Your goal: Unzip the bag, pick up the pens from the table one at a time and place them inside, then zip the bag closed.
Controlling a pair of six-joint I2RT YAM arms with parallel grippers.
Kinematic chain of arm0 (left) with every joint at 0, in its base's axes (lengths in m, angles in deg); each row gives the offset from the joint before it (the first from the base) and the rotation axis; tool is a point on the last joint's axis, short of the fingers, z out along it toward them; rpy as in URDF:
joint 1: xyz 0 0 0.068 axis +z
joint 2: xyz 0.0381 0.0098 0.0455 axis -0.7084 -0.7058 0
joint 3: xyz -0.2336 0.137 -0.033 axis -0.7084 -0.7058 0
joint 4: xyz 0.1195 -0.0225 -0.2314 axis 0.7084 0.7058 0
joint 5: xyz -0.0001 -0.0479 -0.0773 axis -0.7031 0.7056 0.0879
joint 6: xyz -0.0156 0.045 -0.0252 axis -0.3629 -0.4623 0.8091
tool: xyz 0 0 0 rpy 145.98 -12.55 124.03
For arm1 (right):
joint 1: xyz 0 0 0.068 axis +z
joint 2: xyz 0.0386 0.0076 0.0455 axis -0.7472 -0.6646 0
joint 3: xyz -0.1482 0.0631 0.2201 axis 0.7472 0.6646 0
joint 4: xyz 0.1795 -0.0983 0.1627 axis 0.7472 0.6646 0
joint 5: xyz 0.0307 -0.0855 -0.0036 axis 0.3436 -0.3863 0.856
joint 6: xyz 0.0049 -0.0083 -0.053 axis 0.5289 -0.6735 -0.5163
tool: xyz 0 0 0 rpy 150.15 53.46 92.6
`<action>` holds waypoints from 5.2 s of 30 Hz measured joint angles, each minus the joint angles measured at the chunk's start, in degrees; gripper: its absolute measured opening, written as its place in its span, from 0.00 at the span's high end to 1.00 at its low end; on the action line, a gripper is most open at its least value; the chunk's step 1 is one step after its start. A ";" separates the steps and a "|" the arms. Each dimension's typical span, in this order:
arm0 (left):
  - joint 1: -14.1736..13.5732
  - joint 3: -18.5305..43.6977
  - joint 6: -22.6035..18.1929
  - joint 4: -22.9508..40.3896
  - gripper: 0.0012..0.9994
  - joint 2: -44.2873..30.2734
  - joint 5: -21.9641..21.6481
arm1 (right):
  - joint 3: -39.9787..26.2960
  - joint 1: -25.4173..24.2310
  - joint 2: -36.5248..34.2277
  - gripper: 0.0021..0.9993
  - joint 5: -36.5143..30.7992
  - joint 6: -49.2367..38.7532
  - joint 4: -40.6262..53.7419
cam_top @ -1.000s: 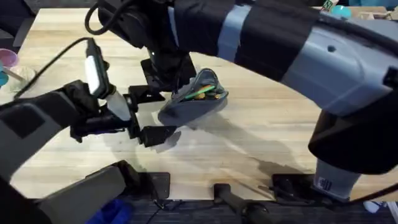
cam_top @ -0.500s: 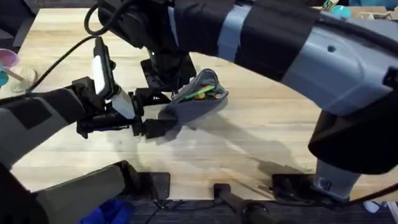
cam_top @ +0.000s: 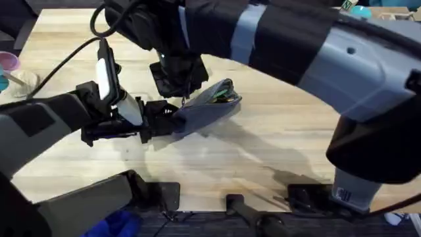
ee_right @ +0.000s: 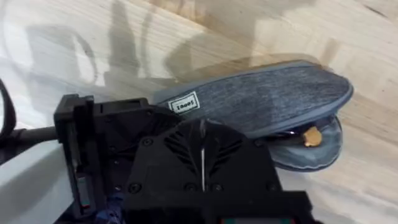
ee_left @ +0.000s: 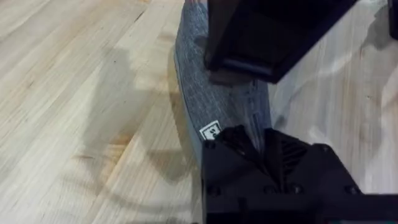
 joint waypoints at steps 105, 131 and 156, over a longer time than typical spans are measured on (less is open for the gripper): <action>0.00 -0.02 0.00 -0.44 0.96 0.01 0.02 | 1.36 -18.47 9.03 0.00 11.79 -15.58 11.37; 0.00 -0.02 0.00 -0.44 0.96 0.00 0.02 | 9.71 -20.64 8.96 0.00 32.58 -34.85 8.14; 0.00 -0.02 0.00 -0.44 0.96 0.00 0.02 | 17.86 -20.22 8.59 0.00 35.60 -33.56 -0.72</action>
